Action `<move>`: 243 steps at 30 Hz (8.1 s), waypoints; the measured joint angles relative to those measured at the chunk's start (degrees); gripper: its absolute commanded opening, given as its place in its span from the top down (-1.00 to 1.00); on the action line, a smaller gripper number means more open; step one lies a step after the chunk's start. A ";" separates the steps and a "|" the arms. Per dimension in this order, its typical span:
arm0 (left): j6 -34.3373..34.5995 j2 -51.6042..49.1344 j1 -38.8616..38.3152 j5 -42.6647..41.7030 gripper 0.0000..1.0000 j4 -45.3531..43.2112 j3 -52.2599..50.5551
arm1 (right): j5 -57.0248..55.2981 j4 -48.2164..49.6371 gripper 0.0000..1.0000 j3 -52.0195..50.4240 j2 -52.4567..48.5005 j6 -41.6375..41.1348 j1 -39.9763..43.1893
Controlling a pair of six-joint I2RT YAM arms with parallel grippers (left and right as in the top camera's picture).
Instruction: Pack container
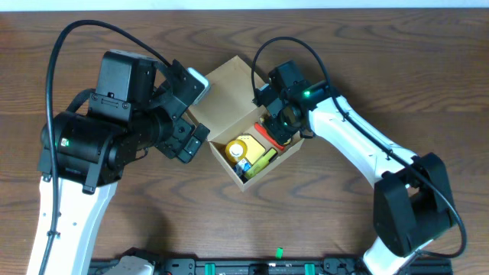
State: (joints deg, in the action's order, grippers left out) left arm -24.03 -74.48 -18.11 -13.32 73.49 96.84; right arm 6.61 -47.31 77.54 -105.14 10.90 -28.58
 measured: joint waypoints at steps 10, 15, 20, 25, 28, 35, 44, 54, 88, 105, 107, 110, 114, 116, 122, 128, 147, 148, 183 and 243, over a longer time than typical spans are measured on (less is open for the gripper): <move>0.00 0.00 0.00 0.02 -0.90 0.00 0.00 | 1.44 0.26 -0.04 0.00 0.00 -0.42 0.00; -0.02 0.00 0.00 0.02 -0.90 0.00 0.00 | 6.19 -1.86 0.01 1.18 0.02 -0.57 0.00; 0.00 0.00 0.00 0.02 -0.91 0.00 0.00 | 7.41 -3.65 -0.03 5.66 2.08 -0.57 0.00; -0.02 0.00 0.00 0.00 -0.90 0.00 0.00 | 1.53 -2.56 -0.17 7.72 8.04 -0.63 0.00; -0.02 0.00 0.00 0.02 -0.91 0.00 0.00 | -2.84 -2.56 -0.15 8.00 8.96 -0.59 0.00; -0.02 0.00 0.00 0.02 -0.90 0.00 0.00 | -7.56 -2.80 -0.04 7.78 2.67 -0.63 0.00; -0.02 0.00 0.00 0.00 -0.90 -0.02 0.00 | -8.98 -1.92 0.65 7.30 -3.85 -1.16 0.42; -0.02 0.00 0.00 0.02 -0.90 0.00 0.00 | -9.16 -1.53 0.97 7.26 -4.63 -7.08 0.76; -0.02 0.00 0.00 0.00 -0.90 0.00 0.00 | -11.85 -1.05 0.97 7.26 -4.63 -37.73 0.76; -0.02 0.00 0.00 0.00 -0.91 0.00 0.00 | -10.36 -1.70 0.02 7.78 -4.68 -38.01 0.76; -0.02 0.00 0.00 0.02 -0.90 0.00 0.00 | -9.90 -3.80 -0.01 9.40 -4.63 -37.48 0.76; -0.02 0.00 0.00 0.02 -0.90 -0.02 0.00 | -9.35 -6.12 -0.08 14.16 -3.08 -35.63 0.76; -0.02 0.00 0.00 0.02 -0.90 -0.02 0.00 | -9.03 -6.25 -0.21 17.92 2.80 -32.48 0.76; -0.02 0.00 0.00 0.02 -0.90 0.00 0.00 | -9.09 -6.03 -0.24 18.67 6.93 -30.67 0.76; -0.02 0.00 0.00 0.02 -0.90 0.00 0.00 | -9.31 -8.20 -0.38 19.37 13.64 -26.82 0.76; -0.02 0.00 0.00 0.00 -0.91 -0.02 0.00 | -9.44 -13.42 -0.44 19.37 13.88 -24.55 0.98; 0.76 -2.12 0.28 -0.02 -0.91 -14.99 0.07 | -2.69 1.79 -0.68 19.37 12.72 -6.12 13.79; 1.66 -3.08 0.66 -0.04 -0.90 -15.98 0.07 | -1.77 1.97 -0.68 19.37 12.15 -4.96 14.67; 14.14 -39.98 22.88 -22.93 0.70 -48.43 0.07 | 9.20 12.87 0.93 19.34 -9.90 -13.77 19.61; 33.24 -56.24 18.80 -54.23 0.88 -58.18 0.07 | 58.99 54.66 0.97 19.34 -29.62 -41.27 23.69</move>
State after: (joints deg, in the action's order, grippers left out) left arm 9.21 -130.72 0.69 -67.55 15.31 96.90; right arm 65.60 7.35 96.88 -134.76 -30.37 -4.89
